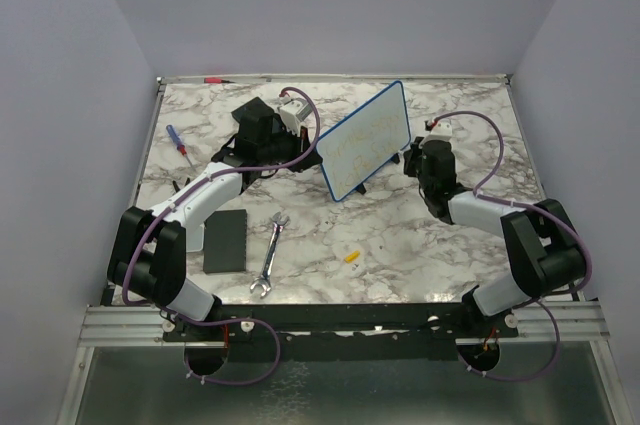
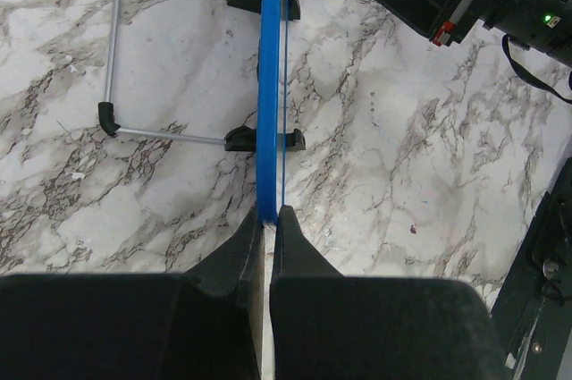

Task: Write a sentence on the whiteboard

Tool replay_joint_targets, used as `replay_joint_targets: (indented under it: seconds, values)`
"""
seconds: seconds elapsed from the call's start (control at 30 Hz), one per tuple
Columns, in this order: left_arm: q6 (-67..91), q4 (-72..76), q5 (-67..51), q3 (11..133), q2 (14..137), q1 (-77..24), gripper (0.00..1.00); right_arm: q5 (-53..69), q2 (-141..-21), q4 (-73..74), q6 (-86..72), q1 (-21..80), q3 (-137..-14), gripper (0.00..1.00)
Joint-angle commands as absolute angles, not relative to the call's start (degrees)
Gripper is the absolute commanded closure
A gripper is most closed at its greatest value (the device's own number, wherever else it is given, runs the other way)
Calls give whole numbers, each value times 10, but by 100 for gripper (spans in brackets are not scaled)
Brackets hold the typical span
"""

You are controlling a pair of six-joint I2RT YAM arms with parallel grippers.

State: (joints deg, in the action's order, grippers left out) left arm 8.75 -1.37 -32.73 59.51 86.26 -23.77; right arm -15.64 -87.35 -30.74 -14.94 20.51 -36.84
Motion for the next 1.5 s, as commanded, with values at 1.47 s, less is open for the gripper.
replay_joint_targets:
  seconds: [1.47]
  values:
    - [73, -43, -322, 596, 863, -243, 100, -201, -888, -316, -145, 193, -403, 99]
